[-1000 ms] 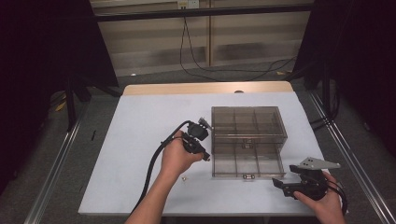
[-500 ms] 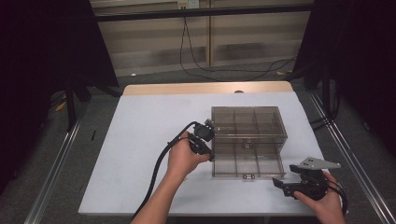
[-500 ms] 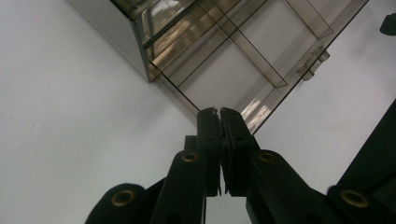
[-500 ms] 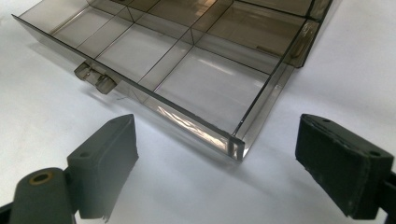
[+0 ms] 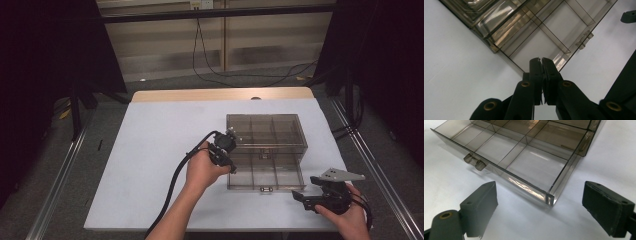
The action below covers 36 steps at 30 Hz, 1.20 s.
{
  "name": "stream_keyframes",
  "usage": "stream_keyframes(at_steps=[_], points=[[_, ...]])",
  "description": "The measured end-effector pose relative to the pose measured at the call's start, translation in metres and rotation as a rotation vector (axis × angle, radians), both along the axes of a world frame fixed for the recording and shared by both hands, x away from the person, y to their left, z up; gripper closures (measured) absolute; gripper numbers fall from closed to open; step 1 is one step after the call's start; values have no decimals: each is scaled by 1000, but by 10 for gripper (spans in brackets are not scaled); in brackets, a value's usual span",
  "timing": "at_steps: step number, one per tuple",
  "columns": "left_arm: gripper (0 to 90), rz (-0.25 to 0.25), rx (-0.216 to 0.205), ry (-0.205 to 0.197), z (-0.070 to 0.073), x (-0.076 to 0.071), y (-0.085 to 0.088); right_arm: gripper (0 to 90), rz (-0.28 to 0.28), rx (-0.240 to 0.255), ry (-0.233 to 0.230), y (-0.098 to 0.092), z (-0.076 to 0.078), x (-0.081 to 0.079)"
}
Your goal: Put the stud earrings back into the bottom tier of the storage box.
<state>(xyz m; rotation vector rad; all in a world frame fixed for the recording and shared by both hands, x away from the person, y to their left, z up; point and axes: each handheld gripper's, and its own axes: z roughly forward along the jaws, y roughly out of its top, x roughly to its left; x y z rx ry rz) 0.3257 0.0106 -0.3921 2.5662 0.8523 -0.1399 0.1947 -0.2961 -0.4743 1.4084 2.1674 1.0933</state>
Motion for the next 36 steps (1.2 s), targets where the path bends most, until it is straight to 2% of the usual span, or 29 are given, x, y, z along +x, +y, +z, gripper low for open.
stream_keyframes(at_steps=[20, 23, 28, 36], points=[[871, -37, 5, -9, -11, -2, -20, 125, 6, -2, 5, 1, 0, 0], [854, -39, -10, -4, -13, -3, -21, 125, 10, -4, 0, 2, 1, -1], [793, -36, -19, -16, -10, -3, -18, 124, 16, -20, 4, 2, 1, -1], [786, -31, -12, -25, -6, -4, -3, 124, 15, -17, 6, 2, 1, -1]])
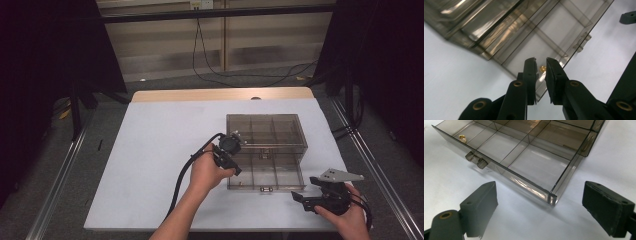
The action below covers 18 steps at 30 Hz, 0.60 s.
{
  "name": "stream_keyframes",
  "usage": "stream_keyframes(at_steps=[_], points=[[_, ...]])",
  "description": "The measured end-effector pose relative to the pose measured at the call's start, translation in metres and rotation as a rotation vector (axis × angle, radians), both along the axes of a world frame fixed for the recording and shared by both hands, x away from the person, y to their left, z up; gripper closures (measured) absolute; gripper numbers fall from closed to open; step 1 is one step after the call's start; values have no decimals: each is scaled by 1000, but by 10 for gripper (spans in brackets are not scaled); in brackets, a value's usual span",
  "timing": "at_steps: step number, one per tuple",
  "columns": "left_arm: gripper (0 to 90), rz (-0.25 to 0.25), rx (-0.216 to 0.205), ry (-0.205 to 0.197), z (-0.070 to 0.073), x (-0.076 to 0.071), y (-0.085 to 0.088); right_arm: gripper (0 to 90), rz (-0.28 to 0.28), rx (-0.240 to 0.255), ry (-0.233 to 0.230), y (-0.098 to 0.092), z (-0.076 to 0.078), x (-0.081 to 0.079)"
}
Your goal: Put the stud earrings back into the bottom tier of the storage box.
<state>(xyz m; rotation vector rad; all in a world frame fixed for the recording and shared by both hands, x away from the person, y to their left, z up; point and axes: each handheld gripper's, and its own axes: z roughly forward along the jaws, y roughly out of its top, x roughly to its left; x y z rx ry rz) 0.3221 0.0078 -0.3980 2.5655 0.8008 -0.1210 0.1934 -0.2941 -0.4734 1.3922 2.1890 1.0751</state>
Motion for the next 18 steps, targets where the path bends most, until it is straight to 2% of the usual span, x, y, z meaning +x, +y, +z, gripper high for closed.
stream_keyframes(at_steps=[10, 18], points=[[776, 8, 12, 0, -1, -1, 19, 124, -3, 3, -5, -1, 0, 0], [768, 34, 14, -5, -6, -1, 37, 124, -5, 5, -5, -1, 0, 0]])
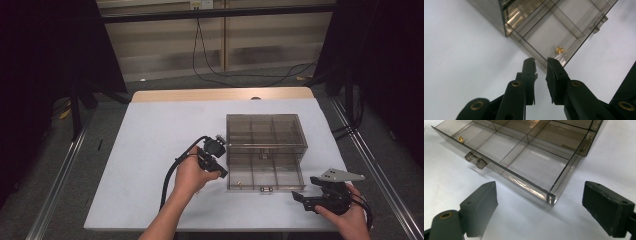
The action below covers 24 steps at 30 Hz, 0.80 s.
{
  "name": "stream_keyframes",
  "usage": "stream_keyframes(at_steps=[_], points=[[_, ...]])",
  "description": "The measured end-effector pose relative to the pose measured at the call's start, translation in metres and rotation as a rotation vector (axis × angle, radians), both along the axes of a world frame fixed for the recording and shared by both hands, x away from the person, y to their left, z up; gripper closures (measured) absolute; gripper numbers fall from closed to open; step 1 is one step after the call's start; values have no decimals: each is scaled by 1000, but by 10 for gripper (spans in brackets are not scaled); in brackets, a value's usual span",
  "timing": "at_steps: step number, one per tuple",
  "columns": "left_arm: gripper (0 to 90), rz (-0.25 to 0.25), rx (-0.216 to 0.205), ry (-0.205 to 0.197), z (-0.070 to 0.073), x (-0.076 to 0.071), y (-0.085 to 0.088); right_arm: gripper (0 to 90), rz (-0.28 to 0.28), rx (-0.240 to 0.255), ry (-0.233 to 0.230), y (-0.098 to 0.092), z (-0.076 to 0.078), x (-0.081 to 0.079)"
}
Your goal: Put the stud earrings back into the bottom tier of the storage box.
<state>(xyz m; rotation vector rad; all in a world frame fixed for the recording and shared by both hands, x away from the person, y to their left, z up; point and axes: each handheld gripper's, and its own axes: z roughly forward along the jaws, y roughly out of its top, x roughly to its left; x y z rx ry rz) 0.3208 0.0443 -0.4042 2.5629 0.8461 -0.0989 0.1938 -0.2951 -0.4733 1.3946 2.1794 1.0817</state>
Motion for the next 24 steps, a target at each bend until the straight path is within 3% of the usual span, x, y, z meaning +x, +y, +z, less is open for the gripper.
stream_keyframes(at_steps=[24], points=[[758, 40, 16, 2, -9, -2, 36, 122, -4, -1, 0, 1, 0, 0]])
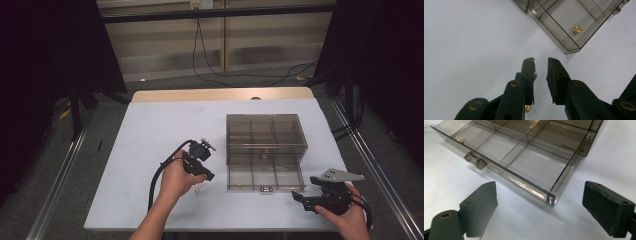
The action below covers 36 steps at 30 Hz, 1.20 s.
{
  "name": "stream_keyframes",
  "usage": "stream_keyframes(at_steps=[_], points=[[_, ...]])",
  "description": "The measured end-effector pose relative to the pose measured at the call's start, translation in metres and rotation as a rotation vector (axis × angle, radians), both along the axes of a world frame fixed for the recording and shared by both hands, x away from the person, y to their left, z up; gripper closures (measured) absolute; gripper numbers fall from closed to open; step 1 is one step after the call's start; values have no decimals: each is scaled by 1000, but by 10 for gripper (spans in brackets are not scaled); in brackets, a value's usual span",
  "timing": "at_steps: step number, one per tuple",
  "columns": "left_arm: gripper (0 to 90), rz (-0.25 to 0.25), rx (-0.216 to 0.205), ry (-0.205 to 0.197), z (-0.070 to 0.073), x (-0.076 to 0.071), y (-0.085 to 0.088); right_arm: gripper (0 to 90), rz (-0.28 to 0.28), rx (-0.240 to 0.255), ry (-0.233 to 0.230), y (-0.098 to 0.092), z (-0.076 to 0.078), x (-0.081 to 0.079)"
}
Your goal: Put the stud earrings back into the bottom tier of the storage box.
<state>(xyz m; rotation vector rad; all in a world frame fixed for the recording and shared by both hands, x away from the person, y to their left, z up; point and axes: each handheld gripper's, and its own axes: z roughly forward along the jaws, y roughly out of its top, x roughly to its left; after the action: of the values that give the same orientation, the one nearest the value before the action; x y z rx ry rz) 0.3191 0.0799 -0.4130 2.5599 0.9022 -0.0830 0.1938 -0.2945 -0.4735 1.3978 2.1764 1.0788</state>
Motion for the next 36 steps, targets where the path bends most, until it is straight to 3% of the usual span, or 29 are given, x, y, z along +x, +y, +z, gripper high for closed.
stream_keyframes(at_steps=[23, 36], points=[[749, 19, 12, 10, -12, -5, 21, 121, 8, -3, 1, 1, 0, 0], [748, 14, 24, 27, -19, -8, 24, 121, 3, 1, 2, 2, 0, 0]])
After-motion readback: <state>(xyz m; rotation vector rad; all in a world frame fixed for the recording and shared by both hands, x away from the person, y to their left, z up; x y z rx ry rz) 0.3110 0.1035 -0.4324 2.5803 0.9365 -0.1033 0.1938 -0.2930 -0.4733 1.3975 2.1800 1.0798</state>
